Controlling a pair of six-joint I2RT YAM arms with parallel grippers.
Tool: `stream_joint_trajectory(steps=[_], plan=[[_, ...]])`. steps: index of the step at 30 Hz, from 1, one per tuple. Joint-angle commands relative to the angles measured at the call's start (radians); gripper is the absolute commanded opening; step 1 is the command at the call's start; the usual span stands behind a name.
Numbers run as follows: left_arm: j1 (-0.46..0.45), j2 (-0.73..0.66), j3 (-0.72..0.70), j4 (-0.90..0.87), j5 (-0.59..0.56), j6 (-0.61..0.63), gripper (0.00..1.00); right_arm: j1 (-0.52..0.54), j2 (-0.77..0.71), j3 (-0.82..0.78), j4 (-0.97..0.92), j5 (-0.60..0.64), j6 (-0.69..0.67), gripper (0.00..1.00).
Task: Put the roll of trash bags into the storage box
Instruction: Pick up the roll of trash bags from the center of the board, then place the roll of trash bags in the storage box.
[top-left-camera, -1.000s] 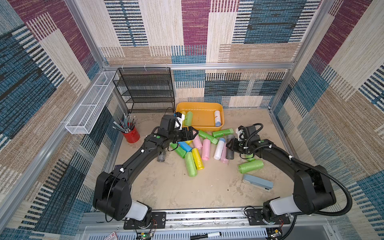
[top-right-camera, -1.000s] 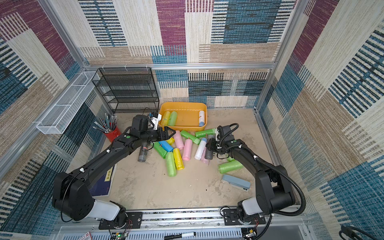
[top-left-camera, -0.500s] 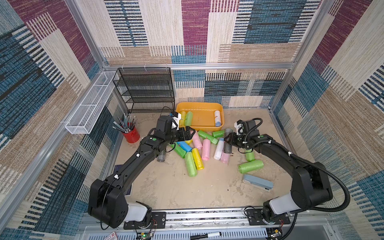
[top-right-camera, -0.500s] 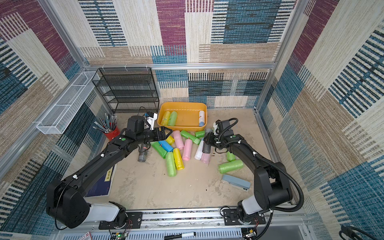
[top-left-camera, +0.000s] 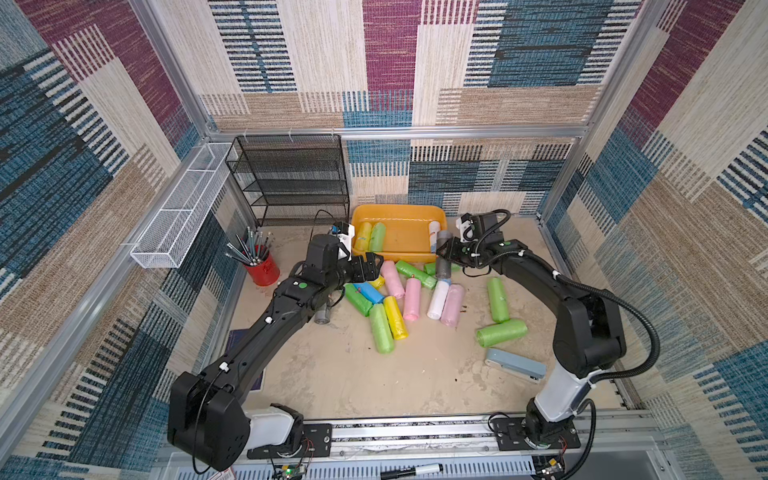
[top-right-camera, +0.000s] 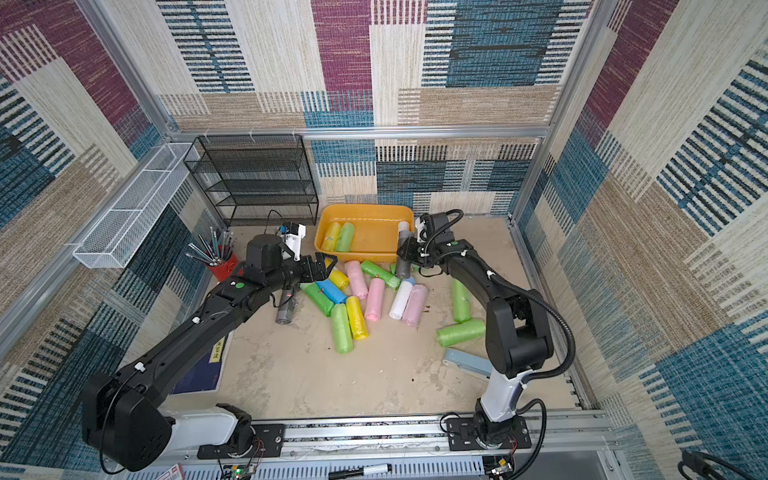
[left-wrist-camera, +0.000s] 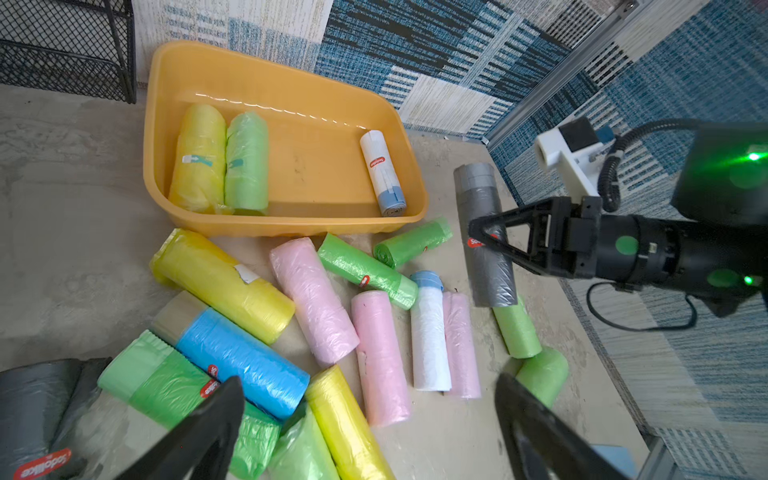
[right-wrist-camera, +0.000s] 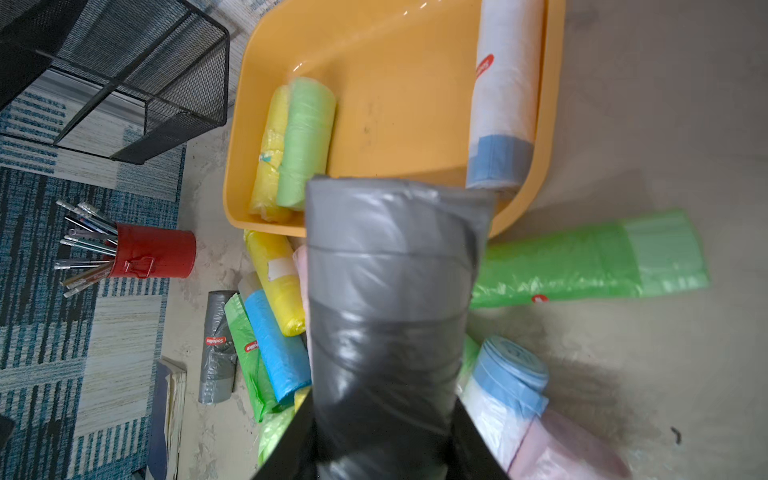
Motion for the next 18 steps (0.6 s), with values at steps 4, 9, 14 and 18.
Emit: stream_joint_trajectory(steps=[4,9,14,18], plan=[[0.002,-0.028,-0.010,0.078,0.051,0.048,0.99,-0.001,0.157,0.211,-0.066,-0.006,-0.052,0.35],[0.003,-0.061,-0.045,0.107,0.036,0.043,0.99,-0.001,0.273,0.361,-0.125,0.005,-0.063,0.34],[0.003,-0.054,-0.053,0.114,0.039,0.036,0.98,-0.001,0.368,0.482,-0.155,0.009,-0.067,0.34],[0.003,-0.052,-0.062,0.126,0.039,0.030,0.99,-0.004,0.456,0.593,-0.188,0.010,-0.071,0.34]])
